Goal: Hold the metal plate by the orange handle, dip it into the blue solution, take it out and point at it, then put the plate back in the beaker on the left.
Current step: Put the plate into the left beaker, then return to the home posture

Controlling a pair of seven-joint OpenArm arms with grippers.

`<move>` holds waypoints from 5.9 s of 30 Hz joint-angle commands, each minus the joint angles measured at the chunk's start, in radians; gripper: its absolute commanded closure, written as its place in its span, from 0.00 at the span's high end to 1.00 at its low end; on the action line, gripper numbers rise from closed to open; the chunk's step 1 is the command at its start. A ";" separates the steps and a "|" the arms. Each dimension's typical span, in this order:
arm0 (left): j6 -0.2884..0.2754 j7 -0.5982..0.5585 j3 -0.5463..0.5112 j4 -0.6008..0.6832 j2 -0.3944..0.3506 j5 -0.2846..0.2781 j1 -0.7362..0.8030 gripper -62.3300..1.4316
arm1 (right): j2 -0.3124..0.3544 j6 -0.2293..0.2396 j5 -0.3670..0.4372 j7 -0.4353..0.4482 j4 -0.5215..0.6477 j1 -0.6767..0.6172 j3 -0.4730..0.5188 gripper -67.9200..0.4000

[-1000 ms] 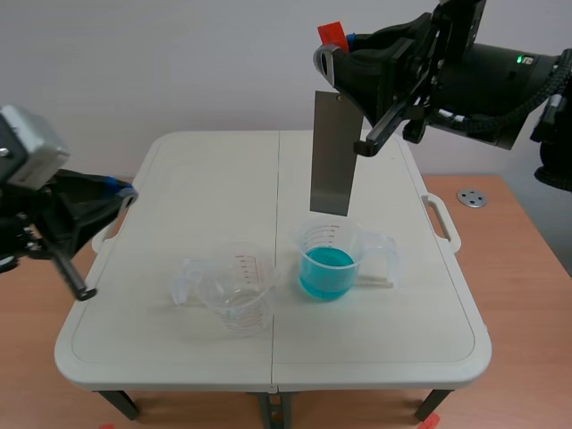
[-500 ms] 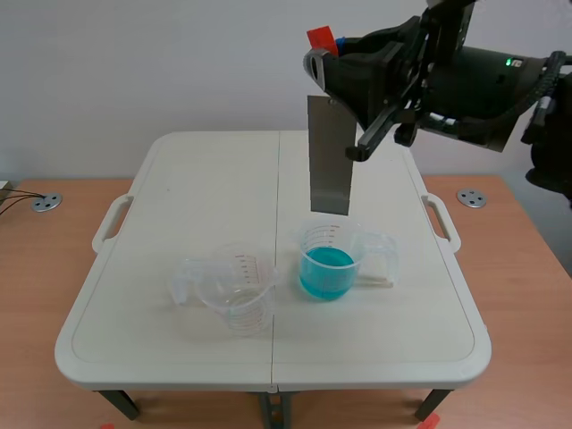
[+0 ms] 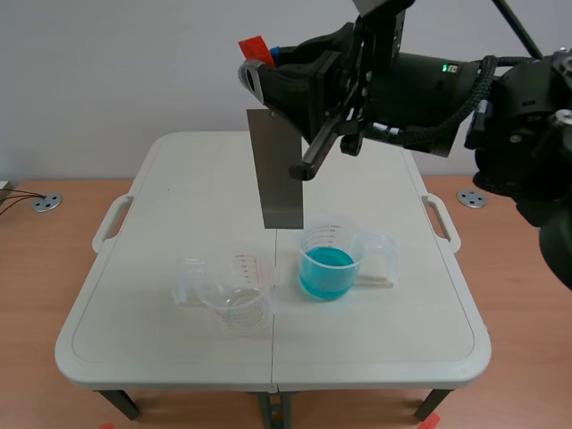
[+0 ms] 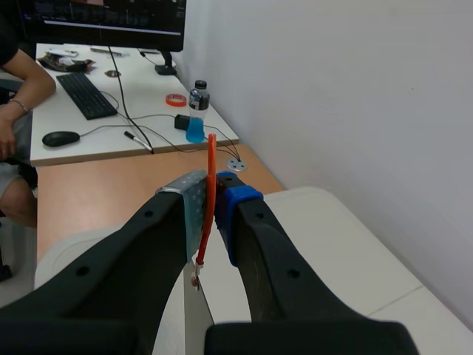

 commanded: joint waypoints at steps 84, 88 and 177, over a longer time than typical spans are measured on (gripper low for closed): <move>-0.002 0.044 0.334 -0.210 -0.001 0.024 -0.100 0.05 | -0.185 -0.066 0.000 -0.041 -0.200 -0.064 -0.118 0.02; -0.002 0.044 0.334 -0.215 -0.001 0.024 -0.100 0.05 | -0.185 -0.065 0.005 -0.011 -0.231 -0.064 -0.118 0.02; -0.002 0.086 0.334 -0.223 0.049 0.039 -0.117 1.00 | -0.208 -0.197 0.122 -0.113 -0.356 -0.041 0.010 0.98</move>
